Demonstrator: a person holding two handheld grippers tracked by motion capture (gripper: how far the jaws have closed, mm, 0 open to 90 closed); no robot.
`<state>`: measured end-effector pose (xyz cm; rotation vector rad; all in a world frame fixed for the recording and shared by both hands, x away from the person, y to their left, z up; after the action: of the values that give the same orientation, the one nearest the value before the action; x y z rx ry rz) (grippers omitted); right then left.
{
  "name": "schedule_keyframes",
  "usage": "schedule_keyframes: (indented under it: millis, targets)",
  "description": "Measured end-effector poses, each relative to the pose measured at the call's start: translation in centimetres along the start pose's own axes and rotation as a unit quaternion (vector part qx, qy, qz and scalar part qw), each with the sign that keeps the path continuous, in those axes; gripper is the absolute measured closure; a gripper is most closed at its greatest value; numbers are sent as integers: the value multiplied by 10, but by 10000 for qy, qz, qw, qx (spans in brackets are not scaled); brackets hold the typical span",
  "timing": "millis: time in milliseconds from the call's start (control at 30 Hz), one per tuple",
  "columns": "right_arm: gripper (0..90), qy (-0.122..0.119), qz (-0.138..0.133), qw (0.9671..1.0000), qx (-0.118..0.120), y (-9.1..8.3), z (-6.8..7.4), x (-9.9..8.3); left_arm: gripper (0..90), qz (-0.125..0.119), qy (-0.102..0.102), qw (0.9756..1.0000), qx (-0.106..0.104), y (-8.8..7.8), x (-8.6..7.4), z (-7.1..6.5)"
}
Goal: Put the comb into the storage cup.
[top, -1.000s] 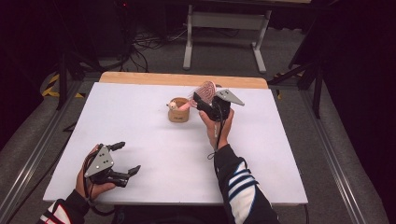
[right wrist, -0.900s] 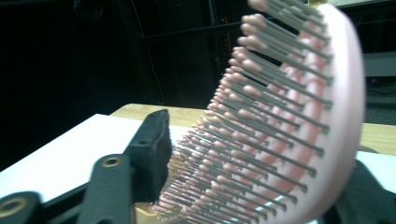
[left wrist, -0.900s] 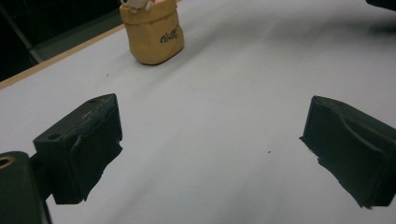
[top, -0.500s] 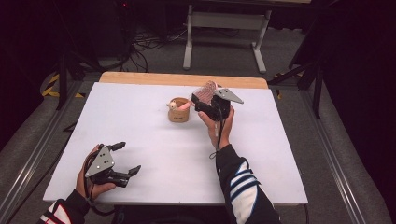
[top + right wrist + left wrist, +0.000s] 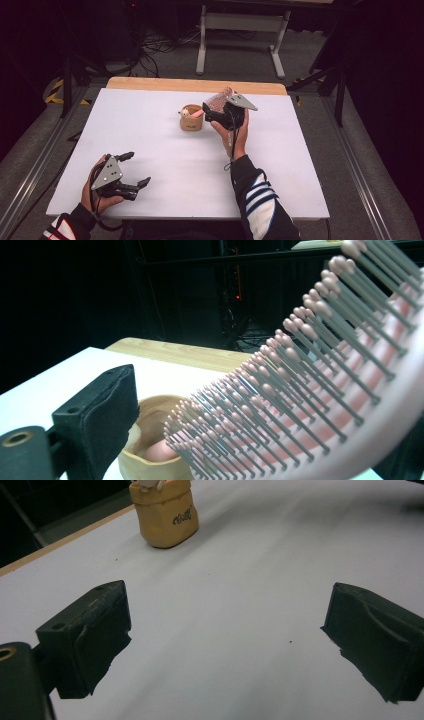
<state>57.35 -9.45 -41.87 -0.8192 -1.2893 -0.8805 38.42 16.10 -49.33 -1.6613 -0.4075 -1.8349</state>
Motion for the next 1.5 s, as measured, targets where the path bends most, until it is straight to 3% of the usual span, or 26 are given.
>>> schedule_keyframes:
  millis: [300, 800, 1200, 1500]
  targets:
    - [48, 38, 23, 10000, 20, -2, -3, 0, 56, -2, 7, 10000, -1, 0, 0, 0]
    - [67, -282, 86, 9995, -66, -9, -6, 7, 56, -9, -4, 10000, 12, 0, 1, 0]
    - [72, -307, 87, 9995, -2, -14, -11, 12, 56, 1, -13, 10000, 1, 0, 0, 0]
    - [73, -467, 57, 9989, -53, -18, -15, 18, 56, -10, -11, 10000, 8, 0, 0, 0]
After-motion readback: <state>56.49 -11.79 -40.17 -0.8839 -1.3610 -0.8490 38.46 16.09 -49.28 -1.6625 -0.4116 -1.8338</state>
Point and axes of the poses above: each handheld gripper's, and its own axes: y roughly forward along the jaws, x roughly out of its top, z roughly to its left, the point moved 9 cm from there along y, roughly forward along the jaws, and after that the axes turned 12 degrees about -z, right-handed, at the moved point
